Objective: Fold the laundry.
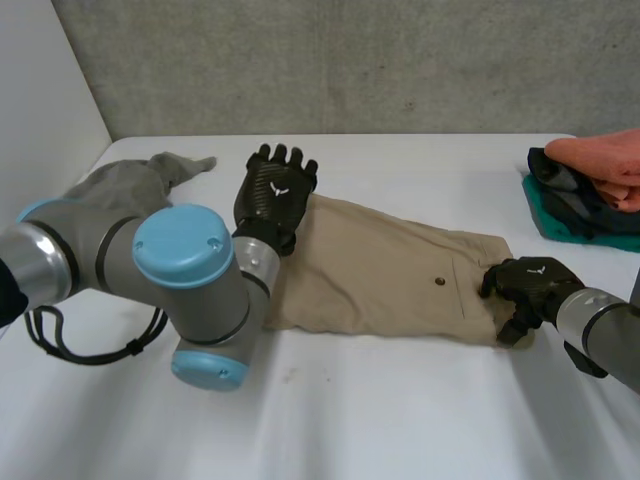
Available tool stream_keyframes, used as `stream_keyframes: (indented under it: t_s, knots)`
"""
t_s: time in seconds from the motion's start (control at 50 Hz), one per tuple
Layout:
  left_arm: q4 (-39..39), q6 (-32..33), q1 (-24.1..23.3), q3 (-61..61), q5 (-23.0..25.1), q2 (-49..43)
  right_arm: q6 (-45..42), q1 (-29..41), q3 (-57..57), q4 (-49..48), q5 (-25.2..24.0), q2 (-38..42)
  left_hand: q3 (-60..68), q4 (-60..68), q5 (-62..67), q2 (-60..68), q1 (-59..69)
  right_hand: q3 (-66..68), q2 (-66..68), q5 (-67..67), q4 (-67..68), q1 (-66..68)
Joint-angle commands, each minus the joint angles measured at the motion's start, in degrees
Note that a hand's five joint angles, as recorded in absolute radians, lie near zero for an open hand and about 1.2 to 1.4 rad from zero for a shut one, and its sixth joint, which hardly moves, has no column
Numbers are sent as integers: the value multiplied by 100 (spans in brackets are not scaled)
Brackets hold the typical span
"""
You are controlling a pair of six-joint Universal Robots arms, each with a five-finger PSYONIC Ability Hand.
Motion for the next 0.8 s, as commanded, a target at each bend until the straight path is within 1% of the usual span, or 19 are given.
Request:
stream_keyframes:
  t_s: [0.02,0.08,0.14,0.24,0.26,0.34,0.36,0.42,0.46,0.5,0.52,0.62,0.64,0.66,0.68,0.7,0.74,0.76,0.8]
  knots:
    - [-1,-80,7,-338,-1,218,-279,-144,42,-824,381,168,-198,-149,-281,-178,-81,4537,4400,4505,4547,4443]
    - [-1,-80,16,-514,-1,428,-937,-232,103,-1088,768,55,-198,-149,-281,-178,-81,4537,4400,4505,4547,4443]
    - [-1,-88,16,-663,-1,666,-1717,-232,147,-1229,1058,-462,-198,-149,-281,-178,-81,4537,4400,4505,4547,4443]
    - [-1,-115,42,-1006,-1,1219,-2757,-110,24,-1308,1147,-702,-198,-149,-281,-178,-81,4537,4400,4505,4547,4443]
    - [-1,-132,42,-1059,-1,1290,-2871,-5,-19,-1343,1121,-693,-198,-149,-281,-178,-81,4537,4400,4505,4547,4443]
    - [-1,-246,121,-1323,-1,1615,-3303,1031,-370,-1817,954,-360,-198,-149,-281,-178,-81,4537,4400,4505,4547,4443]
    - [-1,-290,148,-1375,-1,1677,-3416,1477,-502,-2062,875,-176,-198,-149,-281,-178,-81,4537,4400,4505,4547,4443]
    - [-1,-448,297,-1621,-1,1914,-3558,2051,-626,-2458,726,10,-198,-149,-281,-178,-81,4537,4400,4505,4547,4443]
    - [-1,-562,428,-1779,-1,2072,-3716,2500,-617,-2784,428,150,-198,-149,-281,-178,-81,4537,4400,4505,4547,4443]
    - [8,-615,499,-1868,-1,2151,-3856,2720,-565,-2907,77,255,-198,-149,-281,-178,-81,4537,4400,4505,4547,4443]
    - [8,-642,526,-1912,-1,2187,-3979,2904,-504,-2969,-291,430,-198,-149,-281,-178,-81,4537,4400,4505,4547,4443]
    - [8,-747,631,-2009,-10,2248,-4261,3160,-275,-2969,-1295,731,-198,-149,-281,-178,-81,4537,4400,4505,4547,4443]
    - [17,-756,640,-2000,-1,2248,-4261,3152,-275,-2969,-1383,722,-198,-149,-281,-178,-81,3744,3607,3711,3754,3650]
    - [17,-765,640,-2000,-1,2248,-4261,3134,-275,-2969,-1463,713,-198,-149,-281,-178,-81,2321,2184,2288,2331,2226]
    - [17,-765,649,-1991,-1,2248,-4183,3126,-275,-2961,-1489,696,-198,-149,-281,-178,-81,-1274,-1411,-1307,-1264,-1368]
    - [17,-774,649,-1948,-1,2248,-4147,3125,-283,-2961,-1429,696,-198,-149,-281,-178,-81,-2463,-2600,-2495,-2453,-2557]
    - [17,-783,649,-1903,7,2240,-3999,3134,-292,-2943,-1210,661,-198,-149,-281,-178,-81,-2463,-2600,-2495,-2453,-2557]
    - [26,-774,649,-1877,8,2240,-3710,3117,-292,-2926,-956,512,-198,-149,-281,-178,-81,-2463,-2600,-2495,-2453,-2557]
    - [69,-774,631,-1754,16,2187,-3253,3047,-257,-2899,-726,196,-198,-149,-281,-178,-81,-2463,-2600,-2495,-2453,-2557]
